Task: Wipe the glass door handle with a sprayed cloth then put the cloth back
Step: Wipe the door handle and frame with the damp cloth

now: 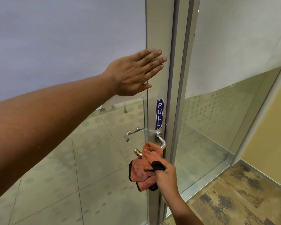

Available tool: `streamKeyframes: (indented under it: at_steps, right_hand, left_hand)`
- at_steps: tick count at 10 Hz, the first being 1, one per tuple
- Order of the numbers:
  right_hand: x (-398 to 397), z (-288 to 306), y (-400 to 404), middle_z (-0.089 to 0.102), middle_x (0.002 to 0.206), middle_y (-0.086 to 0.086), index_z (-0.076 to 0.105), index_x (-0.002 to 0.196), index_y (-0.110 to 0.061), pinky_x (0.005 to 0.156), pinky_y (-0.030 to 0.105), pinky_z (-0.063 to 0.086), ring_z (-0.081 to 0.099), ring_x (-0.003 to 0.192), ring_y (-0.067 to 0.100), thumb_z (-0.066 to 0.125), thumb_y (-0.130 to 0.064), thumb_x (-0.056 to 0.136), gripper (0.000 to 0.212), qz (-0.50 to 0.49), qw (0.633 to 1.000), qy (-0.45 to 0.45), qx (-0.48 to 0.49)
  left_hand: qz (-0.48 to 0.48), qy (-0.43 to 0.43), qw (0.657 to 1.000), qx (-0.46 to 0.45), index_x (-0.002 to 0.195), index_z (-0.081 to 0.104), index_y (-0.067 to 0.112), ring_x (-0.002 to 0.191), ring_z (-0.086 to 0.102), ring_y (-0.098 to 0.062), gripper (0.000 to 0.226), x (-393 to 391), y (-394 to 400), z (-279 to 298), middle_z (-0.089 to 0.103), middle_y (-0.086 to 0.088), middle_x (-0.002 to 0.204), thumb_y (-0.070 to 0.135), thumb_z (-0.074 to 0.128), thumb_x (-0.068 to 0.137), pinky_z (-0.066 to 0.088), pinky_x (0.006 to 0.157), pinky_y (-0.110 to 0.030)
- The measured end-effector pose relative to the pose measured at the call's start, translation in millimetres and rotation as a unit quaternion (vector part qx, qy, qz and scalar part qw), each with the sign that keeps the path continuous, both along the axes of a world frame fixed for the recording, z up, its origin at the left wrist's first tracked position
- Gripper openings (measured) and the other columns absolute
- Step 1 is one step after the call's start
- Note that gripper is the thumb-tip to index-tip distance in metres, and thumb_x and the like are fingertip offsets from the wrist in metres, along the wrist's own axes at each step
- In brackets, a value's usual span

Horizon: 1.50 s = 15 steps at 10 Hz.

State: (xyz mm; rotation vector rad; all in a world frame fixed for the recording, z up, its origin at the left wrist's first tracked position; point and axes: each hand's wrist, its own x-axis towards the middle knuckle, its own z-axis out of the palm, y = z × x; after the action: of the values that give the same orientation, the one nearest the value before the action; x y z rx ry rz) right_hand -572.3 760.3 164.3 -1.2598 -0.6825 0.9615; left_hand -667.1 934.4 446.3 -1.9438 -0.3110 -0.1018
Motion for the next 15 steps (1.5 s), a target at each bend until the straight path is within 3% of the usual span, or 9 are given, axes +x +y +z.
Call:
streamKeyframes:
  at_steps: [1, 3, 5, 6, 8, 11, 12, 14, 15]
  right_hand:
    - [-7, -2, -3, 0.075, 0.091, 0.024, 0.081, 0.091, -0.023, 0.070, 0.048, 0.055, 0.072, 0.077, 0.035, 0.069, -0.012, 0.091, 0.016, 0.018, 0.999, 0.021, 0.016]
    - [7, -4, -17, 0.079, 0.101, 0.010, 0.080, 0.101, -0.014, 0.090, 0.038, 0.058, 0.074, 0.099, 0.025, 0.067, -0.005, 0.089, 0.021, 0.086, 0.996, 0.031, 0.011]
    - [58, -18, -12, 0.075, 0.101, 0.022, 0.070, 0.106, -0.002, 0.073, 0.036, 0.060, 0.074, 0.089, 0.031, 0.047, 0.012, 0.090, 0.031, -0.053, 0.985, 0.162, 0.016]
    - [68, -13, 0, 0.075, 0.102, 0.022, 0.070, 0.106, -0.005, 0.083, 0.044, 0.058, 0.072, 0.091, 0.034, 0.048, 0.011, 0.091, 0.031, -0.060, 0.988, 0.139, 0.019]
    - [27, -9, 0, 0.079, 0.095, 0.009, 0.079, 0.099, -0.016, 0.080, 0.037, 0.059, 0.075, 0.093, 0.025, 0.063, -0.002, 0.090, 0.023, 0.035, 0.999, 0.014, -0.020]
    - [-22, 5, -21, 0.080, 0.094, 0.005, 0.083, 0.092, -0.014, 0.076, 0.019, 0.055, 0.076, 0.092, 0.017, 0.083, -0.023, 0.070, 0.024, 0.151, 0.988, 0.029, -0.010]
    - [-21, -5, -20, 0.080, 0.097, 0.008, 0.083, 0.088, -0.016, 0.086, 0.026, 0.057, 0.075, 0.096, 0.019, 0.080, -0.014, 0.075, 0.013, 0.135, 0.990, 0.028, -0.001]
    - [-2, -19, -23, 0.079, 0.099, 0.011, 0.081, 0.097, -0.011, 0.082, 0.034, 0.057, 0.075, 0.097, 0.024, 0.061, 0.009, 0.085, 0.030, 0.049, 0.997, 0.054, -0.010]
    - [4, -14, -17, 0.079, 0.087, 0.011, 0.078, 0.095, -0.012, 0.070, 0.034, 0.060, 0.076, 0.085, 0.028, 0.056, 0.012, 0.088, 0.033, 0.009, 0.998, 0.057, -0.016]
  left_hand:
    - [-0.003, 0.002, 1.000, -0.001, 0.159, -0.011, 0.006, 0.158, -0.010, -0.032, 0.073, 0, 1, 0, -0.011, -0.016, 0.169, 0.050, -0.009, 0.101, 0.006, 0.129, -0.047]
    - [-0.007, 0.004, 1.000, 0.008, 0.159, -0.009, 0.005, 0.158, -0.010, -0.033, 0.074, -1, 0, 0, -0.009, -0.017, 0.170, 0.050, -0.009, 0.101, 0.005, 0.129, -0.047]
    - [-0.004, 0.007, 1.000, 0.005, 0.159, -0.009, 0.005, 0.158, -0.009, -0.033, 0.074, -1, 1, 0, -0.009, -0.017, 0.170, 0.050, -0.011, 0.100, 0.006, 0.129, -0.047]
    - [-0.002, 0.005, 1.000, 0.001, 0.160, -0.009, 0.005, 0.158, -0.009, -0.033, 0.075, -1, 1, 0, -0.009, -0.017, 0.170, 0.050, -0.011, 0.099, 0.006, 0.129, -0.048]
    - [0.000, 0.002, 1.000, -0.001, 0.160, -0.009, 0.006, 0.158, -0.010, -0.033, 0.075, -1, -1, 1, -0.009, -0.016, 0.170, 0.050, -0.010, 0.100, 0.006, 0.129, -0.047]
    - [0.002, -0.003, 1.000, 0.002, 0.159, -0.012, 0.006, 0.157, -0.012, -0.033, 0.074, 0, 2, -2, -0.012, -0.016, 0.169, 0.050, -0.011, 0.099, 0.005, 0.129, -0.047]
    - [0.003, -0.001, 1.000, 0.006, 0.159, -0.012, 0.006, 0.157, -0.011, -0.032, 0.071, 1, 0, -2, -0.011, -0.016, 0.169, 0.049, -0.007, 0.102, 0.005, 0.129, -0.047]
    - [0.006, 0.003, 1.000, 0.010, 0.159, -0.010, 0.006, 0.158, -0.010, -0.032, 0.071, 0, -1, -1, -0.010, -0.016, 0.170, 0.049, -0.005, 0.103, 0.005, 0.129, -0.047]
    - [0.016, 0.002, 1.000, 0.002, 0.159, -0.011, 0.006, 0.157, -0.011, -0.032, 0.072, 0, -4, 0, -0.012, -0.016, 0.170, 0.050, -0.003, 0.103, 0.005, 0.129, -0.047]
